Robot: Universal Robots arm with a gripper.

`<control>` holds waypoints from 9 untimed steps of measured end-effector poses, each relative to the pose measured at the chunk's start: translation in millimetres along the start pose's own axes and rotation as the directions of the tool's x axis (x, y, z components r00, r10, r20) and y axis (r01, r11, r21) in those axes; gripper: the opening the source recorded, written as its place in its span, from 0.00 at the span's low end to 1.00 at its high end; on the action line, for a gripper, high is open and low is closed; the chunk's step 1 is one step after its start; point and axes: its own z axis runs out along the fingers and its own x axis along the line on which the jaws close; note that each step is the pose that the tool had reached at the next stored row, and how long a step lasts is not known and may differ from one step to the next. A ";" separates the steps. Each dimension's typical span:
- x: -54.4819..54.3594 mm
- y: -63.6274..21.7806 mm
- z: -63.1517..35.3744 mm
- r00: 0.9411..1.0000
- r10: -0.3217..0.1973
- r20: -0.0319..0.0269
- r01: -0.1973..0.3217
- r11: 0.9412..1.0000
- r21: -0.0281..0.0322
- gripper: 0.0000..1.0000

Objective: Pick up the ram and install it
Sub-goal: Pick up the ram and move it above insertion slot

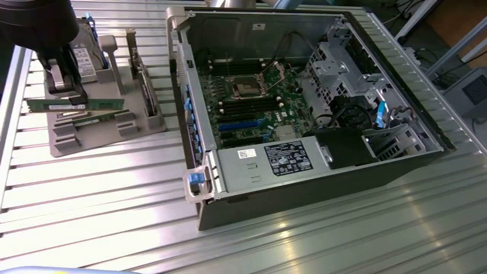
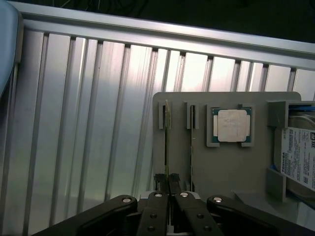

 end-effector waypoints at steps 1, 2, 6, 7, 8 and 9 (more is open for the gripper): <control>0.0 0.0 -0.2 1.000 0.000 0.000 0.000 1.000 0.000 0.12; 0.0 0.0 -0.7 1.000 0.000 0.000 0.000 1.000 0.000 0.12; 0.1 0.0 -3.2 1.000 0.000 0.000 0.000 1.000 0.000 0.12; 0.1 0.1 -4.1 1.000 0.000 -0.001 0.000 1.000 0.000 0.12; 0.1 0.1 -4.8 1.000 0.000 -0.001 0.000 1.000 0.000 0.12; 0.1 0.1 -5.0 1.000 0.000 -0.001 0.000 1.000 0.000 0.12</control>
